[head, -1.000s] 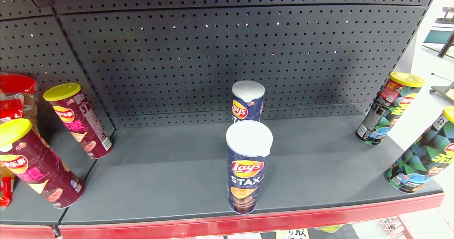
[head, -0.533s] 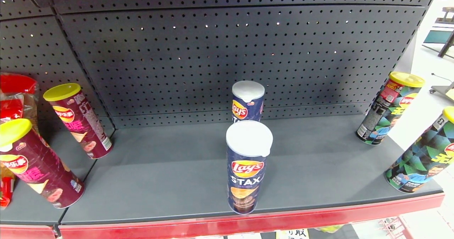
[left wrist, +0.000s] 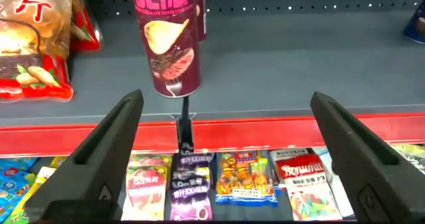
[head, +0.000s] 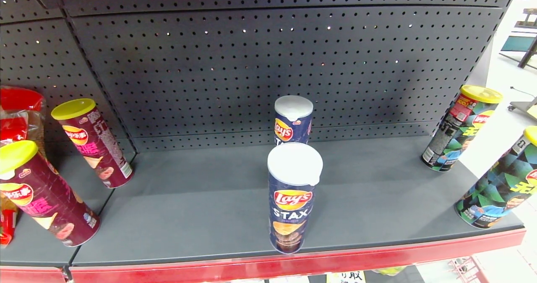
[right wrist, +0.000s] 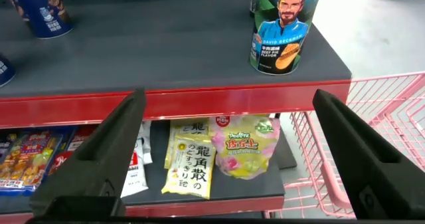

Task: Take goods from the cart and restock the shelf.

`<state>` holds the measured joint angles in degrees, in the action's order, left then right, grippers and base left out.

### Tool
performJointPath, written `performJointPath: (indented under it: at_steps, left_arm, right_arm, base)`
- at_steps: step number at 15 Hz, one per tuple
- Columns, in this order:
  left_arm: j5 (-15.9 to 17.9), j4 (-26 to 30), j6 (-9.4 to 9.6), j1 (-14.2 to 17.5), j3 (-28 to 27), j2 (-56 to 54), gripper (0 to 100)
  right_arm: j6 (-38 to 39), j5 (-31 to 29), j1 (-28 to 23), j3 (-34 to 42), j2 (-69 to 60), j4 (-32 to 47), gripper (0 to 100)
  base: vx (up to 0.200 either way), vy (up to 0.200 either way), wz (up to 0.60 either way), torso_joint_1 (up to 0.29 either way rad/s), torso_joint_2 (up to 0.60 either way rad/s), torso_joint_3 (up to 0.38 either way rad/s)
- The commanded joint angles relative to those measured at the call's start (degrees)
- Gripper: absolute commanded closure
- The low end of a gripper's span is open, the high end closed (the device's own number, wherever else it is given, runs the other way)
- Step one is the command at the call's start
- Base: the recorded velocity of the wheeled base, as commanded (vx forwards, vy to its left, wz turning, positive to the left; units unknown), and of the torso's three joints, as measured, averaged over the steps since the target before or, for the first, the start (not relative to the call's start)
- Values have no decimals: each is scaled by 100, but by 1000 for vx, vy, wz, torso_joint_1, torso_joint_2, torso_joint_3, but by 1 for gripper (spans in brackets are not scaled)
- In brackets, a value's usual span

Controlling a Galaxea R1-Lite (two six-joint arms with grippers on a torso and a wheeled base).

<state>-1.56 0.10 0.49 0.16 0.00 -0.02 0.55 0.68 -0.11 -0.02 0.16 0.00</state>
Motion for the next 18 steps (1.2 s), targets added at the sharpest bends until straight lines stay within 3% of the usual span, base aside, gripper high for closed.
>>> performJointPath:
  at_steps: [1, 4, 12, 15, 18]
  left_arm:
    - [7, -1, -5, 2, 0, 2, 0]
    - [-2, -1, -5, 2, 0, 2, 0]
    - [7, -1, -5, 2, -9, 2, 0]
    - [-2, -1, -5, 2, 0, 2, 0]
    - [-2, -10, 4, 2, 0, 2, 0]
  right_arm:
    - [7, 2, -7, 2, -16, 0, 0]
    - [-2, 2, 2, 2, -16, 0, 0]
    - [-20, -7, 2, -6, -16, 9, 0]
    - [-20, -7, 2, 2, -16, 0, 0]
    - [-11, -7, 2, -6, -16, 0, 0]
  base:
    - [-200, 0, 0, 2, 2, 2]
    - [-200, 0, 0, 7, 4, 1]
    - [0, 0, 0, 0, 0, 0]
    - [0, 0, 600, 2, 1, 2]
    - [0, 0, 0, 0, 0, 0]
